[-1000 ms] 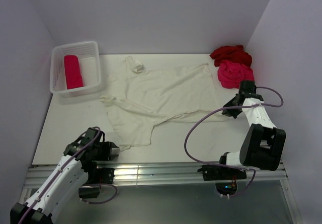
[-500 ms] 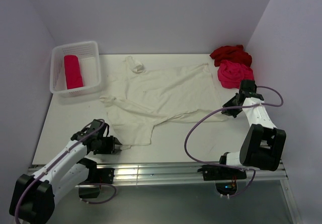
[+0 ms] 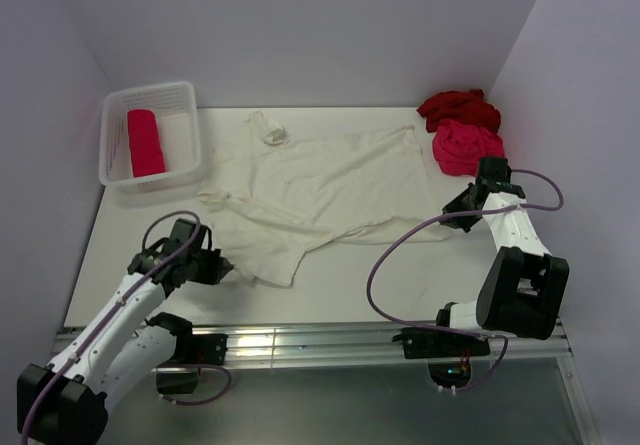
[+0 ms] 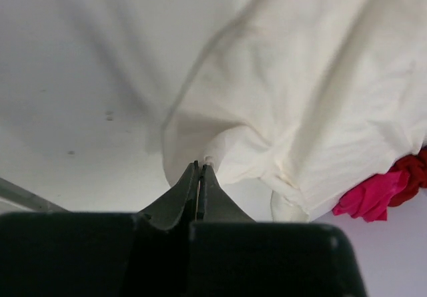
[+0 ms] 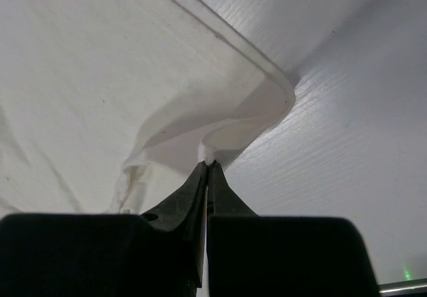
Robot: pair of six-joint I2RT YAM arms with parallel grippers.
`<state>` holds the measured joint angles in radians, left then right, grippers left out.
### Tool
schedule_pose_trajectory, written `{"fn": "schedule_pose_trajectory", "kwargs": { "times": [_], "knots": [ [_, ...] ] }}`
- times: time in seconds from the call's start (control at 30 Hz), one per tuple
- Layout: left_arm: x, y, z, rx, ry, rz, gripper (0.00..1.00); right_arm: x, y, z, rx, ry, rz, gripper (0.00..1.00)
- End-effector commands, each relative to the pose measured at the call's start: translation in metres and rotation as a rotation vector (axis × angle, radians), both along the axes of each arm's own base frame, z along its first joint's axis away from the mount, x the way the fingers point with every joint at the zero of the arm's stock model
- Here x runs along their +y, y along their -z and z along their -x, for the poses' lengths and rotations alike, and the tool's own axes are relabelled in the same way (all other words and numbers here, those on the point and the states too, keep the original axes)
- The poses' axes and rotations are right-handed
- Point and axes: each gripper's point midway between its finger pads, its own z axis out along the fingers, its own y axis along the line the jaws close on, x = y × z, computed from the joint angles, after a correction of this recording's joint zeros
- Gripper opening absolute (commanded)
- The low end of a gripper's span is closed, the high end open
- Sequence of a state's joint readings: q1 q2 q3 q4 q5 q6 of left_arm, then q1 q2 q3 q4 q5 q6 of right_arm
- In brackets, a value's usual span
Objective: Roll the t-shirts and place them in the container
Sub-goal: Flatten the tshirt, then fold the tshirt
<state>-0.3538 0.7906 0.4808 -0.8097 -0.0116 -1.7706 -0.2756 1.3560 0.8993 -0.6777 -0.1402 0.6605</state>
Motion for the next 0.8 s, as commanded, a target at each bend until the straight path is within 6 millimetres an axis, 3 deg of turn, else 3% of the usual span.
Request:
{"fn": "schedule_pose_trajectory", "kwargs": {
  "times": [0.0,0.17,0.23,0.5,0.77],
  "knots": [
    [0.013,-0.04,-0.032,-0.115,0.136,-0.19,0.0,-0.001,-0.021,-0.005,-0.052,-0.001,0.006,0.0],
    [0.016,-0.054,-0.051,-0.116,0.352,-0.357,0.0,0.001,-0.022,0.001,-0.048,-0.01,0.007,0.0],
    [0.015,-0.068,-0.06,-0.165,0.411,-0.414,0.0,0.002,-0.019,0.004,-0.041,-0.008,0.003,0.0],
    [-0.017,-0.125,-0.083,-0.476,0.671,-0.465,0.0,0.007,-0.018,0.01,-0.041,-0.016,-0.014,0.0],
    [-0.04,-0.138,-0.09,-0.575,0.855,-0.474,0.0,0.01,-0.018,0.009,-0.039,-0.013,-0.033,0.0]
  ]
}}
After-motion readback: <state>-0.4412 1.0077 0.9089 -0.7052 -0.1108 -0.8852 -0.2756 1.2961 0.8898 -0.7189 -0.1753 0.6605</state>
